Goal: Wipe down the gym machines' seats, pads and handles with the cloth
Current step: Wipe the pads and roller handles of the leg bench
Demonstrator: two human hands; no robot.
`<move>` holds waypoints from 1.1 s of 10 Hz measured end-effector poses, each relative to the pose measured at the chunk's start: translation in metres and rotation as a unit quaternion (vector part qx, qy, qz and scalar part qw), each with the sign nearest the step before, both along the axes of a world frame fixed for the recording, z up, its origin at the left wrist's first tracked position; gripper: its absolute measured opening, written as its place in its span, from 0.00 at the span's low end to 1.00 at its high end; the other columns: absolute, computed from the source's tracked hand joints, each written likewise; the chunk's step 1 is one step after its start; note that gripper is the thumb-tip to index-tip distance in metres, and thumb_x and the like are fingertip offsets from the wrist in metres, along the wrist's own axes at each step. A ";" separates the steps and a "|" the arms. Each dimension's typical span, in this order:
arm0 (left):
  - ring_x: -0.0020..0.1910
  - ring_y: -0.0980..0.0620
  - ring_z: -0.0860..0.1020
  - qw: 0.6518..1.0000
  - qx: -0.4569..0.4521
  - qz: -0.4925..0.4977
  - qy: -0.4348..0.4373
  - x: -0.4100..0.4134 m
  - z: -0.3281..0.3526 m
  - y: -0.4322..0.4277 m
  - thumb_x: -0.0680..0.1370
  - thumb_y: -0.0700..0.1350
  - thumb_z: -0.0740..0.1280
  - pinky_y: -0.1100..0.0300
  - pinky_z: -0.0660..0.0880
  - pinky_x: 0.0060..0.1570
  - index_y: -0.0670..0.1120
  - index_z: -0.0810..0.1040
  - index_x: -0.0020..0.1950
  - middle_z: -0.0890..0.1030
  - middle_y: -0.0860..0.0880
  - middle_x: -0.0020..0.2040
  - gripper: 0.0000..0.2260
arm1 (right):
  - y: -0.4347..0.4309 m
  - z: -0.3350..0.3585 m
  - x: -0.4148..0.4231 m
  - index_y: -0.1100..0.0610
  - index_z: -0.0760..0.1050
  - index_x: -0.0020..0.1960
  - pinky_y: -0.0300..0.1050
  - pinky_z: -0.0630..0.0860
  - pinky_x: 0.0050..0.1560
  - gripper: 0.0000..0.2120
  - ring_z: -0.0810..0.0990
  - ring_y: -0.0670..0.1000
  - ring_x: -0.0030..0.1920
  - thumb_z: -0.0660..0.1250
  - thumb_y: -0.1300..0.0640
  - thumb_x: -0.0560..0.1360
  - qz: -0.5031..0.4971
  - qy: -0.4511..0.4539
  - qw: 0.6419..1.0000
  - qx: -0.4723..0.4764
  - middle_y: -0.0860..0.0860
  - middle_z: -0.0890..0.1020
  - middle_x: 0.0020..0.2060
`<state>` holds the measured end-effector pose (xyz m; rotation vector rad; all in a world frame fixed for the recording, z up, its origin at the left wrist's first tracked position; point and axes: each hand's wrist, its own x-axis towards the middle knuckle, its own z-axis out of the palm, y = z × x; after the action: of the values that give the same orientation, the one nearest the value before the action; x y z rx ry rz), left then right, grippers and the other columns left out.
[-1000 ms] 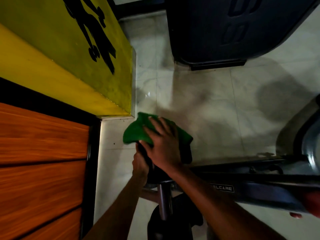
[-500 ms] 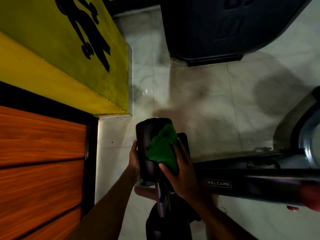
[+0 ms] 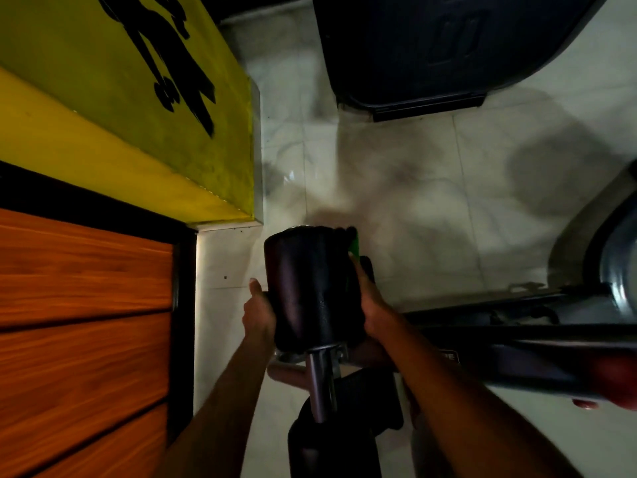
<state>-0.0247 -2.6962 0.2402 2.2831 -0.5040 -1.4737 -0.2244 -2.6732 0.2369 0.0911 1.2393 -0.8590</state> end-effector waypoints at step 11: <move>0.66 0.41 0.72 0.967 0.012 -0.151 -0.206 -0.076 0.100 0.008 0.83 0.58 0.43 0.48 0.70 0.61 0.56 0.60 0.77 0.72 0.45 0.70 0.23 | -0.126 0.014 -0.044 0.53 0.83 0.61 0.59 0.79 0.64 0.37 0.85 0.59 0.55 0.79 0.32 0.60 0.284 0.092 0.954 0.013 0.56 0.87 0.52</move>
<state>-0.1012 -2.6882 0.3403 2.6319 -0.9956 -1.1217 -0.2684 -2.7990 0.2507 -0.3204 1.3547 -0.3526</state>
